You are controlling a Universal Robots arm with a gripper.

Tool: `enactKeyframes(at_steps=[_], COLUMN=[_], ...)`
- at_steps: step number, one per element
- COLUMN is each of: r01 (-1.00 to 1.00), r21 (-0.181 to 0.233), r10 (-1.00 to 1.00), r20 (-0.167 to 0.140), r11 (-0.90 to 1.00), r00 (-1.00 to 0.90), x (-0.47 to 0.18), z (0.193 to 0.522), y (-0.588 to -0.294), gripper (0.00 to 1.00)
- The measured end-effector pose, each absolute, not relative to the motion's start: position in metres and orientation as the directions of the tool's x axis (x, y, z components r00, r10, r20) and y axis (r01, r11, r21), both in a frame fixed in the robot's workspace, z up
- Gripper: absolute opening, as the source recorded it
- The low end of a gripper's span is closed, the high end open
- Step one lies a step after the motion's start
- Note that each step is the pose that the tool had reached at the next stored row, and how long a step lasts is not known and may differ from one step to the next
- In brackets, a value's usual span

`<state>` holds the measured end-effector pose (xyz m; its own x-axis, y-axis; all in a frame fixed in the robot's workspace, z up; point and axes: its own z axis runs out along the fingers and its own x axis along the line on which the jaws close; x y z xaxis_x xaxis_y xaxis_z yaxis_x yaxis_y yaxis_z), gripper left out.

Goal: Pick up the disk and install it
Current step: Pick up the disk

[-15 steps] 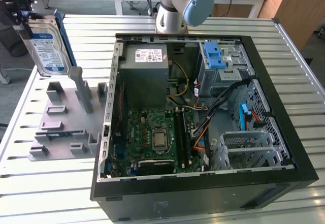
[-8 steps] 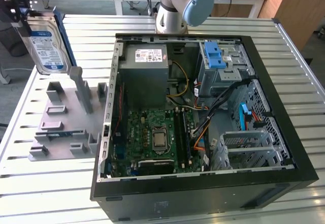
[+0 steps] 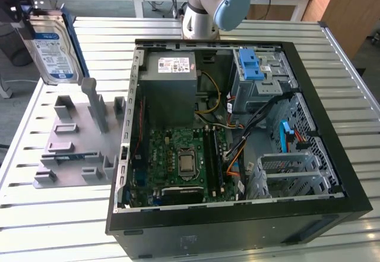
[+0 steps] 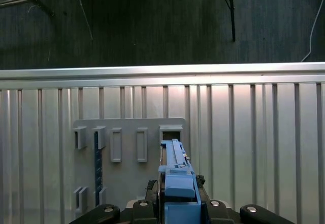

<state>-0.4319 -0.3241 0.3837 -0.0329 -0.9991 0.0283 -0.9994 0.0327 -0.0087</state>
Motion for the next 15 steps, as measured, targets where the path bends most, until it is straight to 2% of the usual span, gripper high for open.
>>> enactKeyframes(at_steps=[15], r01=[-0.999], r21=[-0.009], r10=[-0.999], r20=[0.024], r11=[0.033], r00=[-0.033], x=[-0.432], z=[0.396], y=[-0.324], gripper=[0.36])
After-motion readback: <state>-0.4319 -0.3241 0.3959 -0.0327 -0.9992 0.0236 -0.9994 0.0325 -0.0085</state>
